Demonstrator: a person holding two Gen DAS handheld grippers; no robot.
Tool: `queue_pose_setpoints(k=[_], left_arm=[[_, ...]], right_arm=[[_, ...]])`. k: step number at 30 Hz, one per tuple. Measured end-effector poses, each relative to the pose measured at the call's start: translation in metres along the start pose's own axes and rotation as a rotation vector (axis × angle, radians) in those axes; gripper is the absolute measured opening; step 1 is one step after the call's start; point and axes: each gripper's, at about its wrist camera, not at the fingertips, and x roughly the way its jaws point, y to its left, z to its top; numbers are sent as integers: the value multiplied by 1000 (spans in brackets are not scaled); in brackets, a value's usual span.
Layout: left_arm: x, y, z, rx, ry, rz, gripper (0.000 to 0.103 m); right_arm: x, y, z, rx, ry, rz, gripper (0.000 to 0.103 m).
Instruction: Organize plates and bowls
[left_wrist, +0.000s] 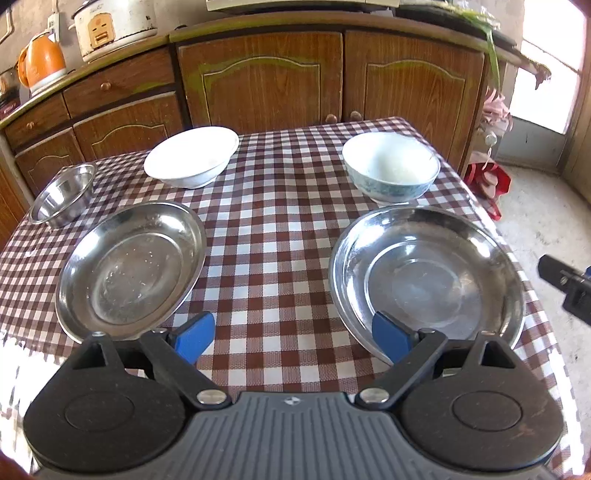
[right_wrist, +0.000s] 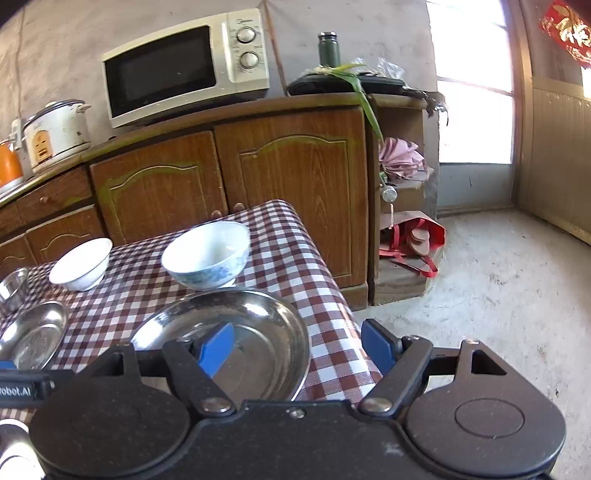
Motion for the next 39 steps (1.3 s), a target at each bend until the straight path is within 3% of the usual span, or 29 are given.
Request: queue_pose_setpoints(k=[19, 30, 32, 34, 37, 39], left_arm=[[50, -7, 10, 8, 48, 3, 95], [70, -9, 16, 15, 59, 8, 94], [74, -9, 15, 19, 58, 12, 93], [77, -10, 15, 28, 52, 4, 84], [82, -9, 17, 20, 53, -18, 83], [84, -10, 18, 15, 47, -38, 76]], right_arm=[[47, -2, 1, -10, 80, -9, 90], [70, -6, -3, 48, 135, -18, 90], [73, -5, -4, 44, 142, -24, 90], [75, -4, -5, 45, 150, -22, 90], [78, -4, -7, 56, 161, -8, 89], [80, -3, -8, 64, 176, 6, 83]])
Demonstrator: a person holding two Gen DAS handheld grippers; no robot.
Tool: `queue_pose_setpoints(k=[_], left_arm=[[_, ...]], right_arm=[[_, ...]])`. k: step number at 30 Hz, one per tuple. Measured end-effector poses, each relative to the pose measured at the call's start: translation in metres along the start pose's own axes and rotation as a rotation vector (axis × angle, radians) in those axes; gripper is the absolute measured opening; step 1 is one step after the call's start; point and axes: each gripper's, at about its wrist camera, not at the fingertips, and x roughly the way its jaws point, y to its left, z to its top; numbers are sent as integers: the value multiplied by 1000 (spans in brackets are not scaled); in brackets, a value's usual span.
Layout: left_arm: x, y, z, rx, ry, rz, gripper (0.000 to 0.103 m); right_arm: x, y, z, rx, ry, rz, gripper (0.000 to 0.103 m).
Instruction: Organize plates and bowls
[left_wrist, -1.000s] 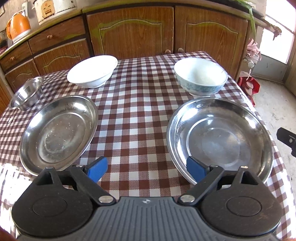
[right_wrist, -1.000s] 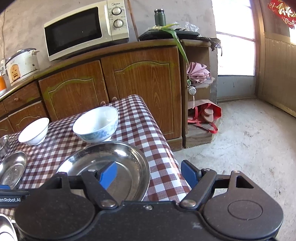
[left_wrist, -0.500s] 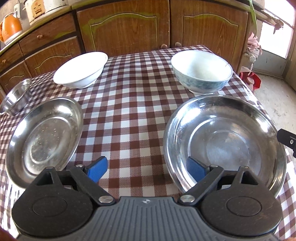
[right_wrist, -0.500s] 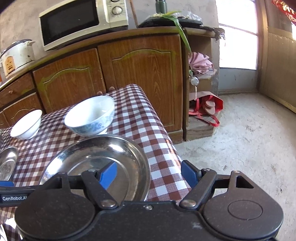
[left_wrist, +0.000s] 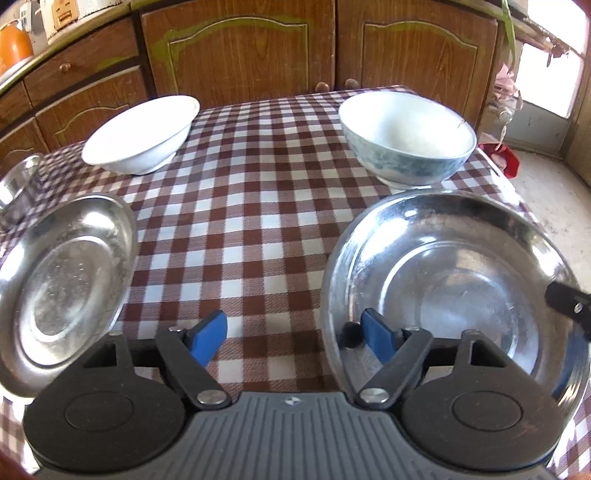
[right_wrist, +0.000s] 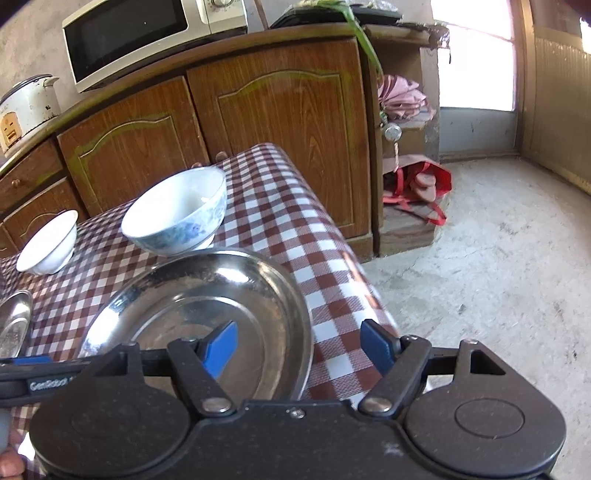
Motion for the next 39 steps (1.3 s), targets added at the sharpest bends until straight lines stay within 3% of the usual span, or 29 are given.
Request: queue_pose_setpoints(k=[1, 2, 3, 4, 6, 8, 12, 39], left_arm=[[0, -1, 1, 4, -6, -21, 67], [-1, -2, 1, 11, -9, -39, 62], [-2, -3, 2, 21, -11, -56, 51], [-3, -6, 2, 40, -13, -72, 40], [-3, -12, 3, 84, -13, -82, 31], [-4, -13, 3, 84, -10, -71, 31], [-8, -8, 3, 61, -4, -99, 29], [-65, -8, -2, 80, -125, -99, 27]], right_arm=[[1, 0, 0, 3, 4, 6, 80], [1, 1, -1, 4, 6, 12, 69], [2, 2, -1, 6, 11, 20, 54], [3, 3, -1, 8, 16, 29, 46], [3, 6, -2, 0, 18, 20, 36], [2, 8, -3, -22, 17, 7, 26], [-5, 7, -1, -23, -9, 4, 20], [-78, 10, -4, -43, -173, 7, 19]])
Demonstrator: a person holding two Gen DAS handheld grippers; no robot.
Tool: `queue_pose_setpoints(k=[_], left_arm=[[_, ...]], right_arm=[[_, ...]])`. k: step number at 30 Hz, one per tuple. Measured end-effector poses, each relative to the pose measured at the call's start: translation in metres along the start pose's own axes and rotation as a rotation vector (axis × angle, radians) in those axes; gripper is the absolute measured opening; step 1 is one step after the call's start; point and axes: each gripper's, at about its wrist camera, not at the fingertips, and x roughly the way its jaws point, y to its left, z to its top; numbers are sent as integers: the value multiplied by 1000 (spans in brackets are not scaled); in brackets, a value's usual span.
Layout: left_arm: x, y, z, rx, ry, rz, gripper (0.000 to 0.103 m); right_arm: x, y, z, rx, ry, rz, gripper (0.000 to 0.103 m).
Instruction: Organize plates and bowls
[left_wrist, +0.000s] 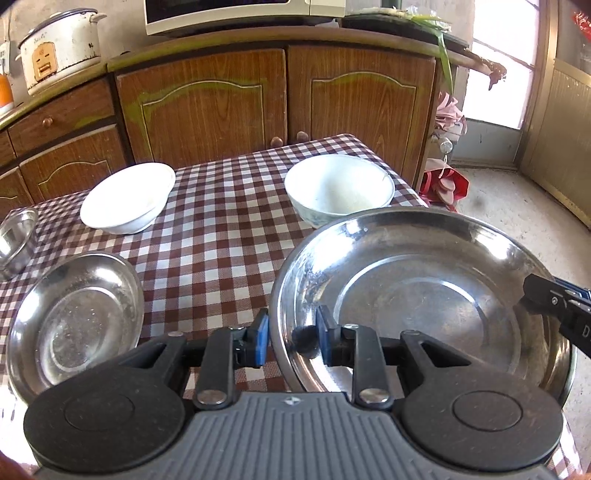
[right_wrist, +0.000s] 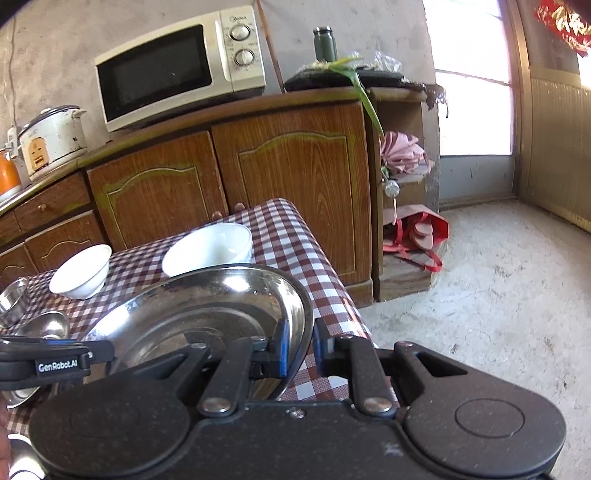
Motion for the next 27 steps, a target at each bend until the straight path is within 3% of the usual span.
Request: queue_pose_setpoints(k=[27], left_arm=[[-67, -6, -10, 55, -81, 6, 27]], right_arm=[[-78, 8, -6, 22, -66, -25, 19]])
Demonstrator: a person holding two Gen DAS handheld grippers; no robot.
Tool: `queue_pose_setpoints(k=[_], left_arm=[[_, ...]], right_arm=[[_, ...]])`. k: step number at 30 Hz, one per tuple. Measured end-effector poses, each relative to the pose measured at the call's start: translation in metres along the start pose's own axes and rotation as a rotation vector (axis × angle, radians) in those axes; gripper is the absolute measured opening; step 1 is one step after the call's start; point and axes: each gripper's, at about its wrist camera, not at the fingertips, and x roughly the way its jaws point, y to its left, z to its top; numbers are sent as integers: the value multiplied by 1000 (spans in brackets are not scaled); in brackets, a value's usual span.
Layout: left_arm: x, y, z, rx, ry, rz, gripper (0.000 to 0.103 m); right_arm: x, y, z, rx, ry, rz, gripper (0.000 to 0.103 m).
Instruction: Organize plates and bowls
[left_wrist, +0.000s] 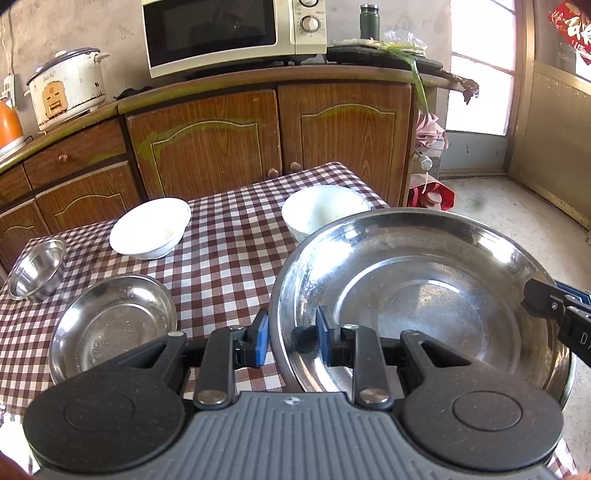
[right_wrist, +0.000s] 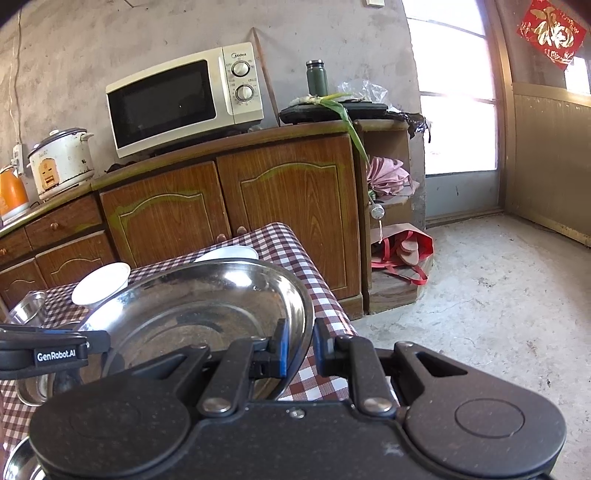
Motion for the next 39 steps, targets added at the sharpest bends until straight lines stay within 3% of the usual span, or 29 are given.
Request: queue_pose_setpoints(k=[19, 39], left_arm=[[-35, 17, -9, -16, -20, 14, 27], [-52, 30, -21, -11, -23, 41, 27]], right_arm=[[-38, 19, 1, -32, -25, 18, 20], [-53, 32, -7, -40, -21, 47, 20]])
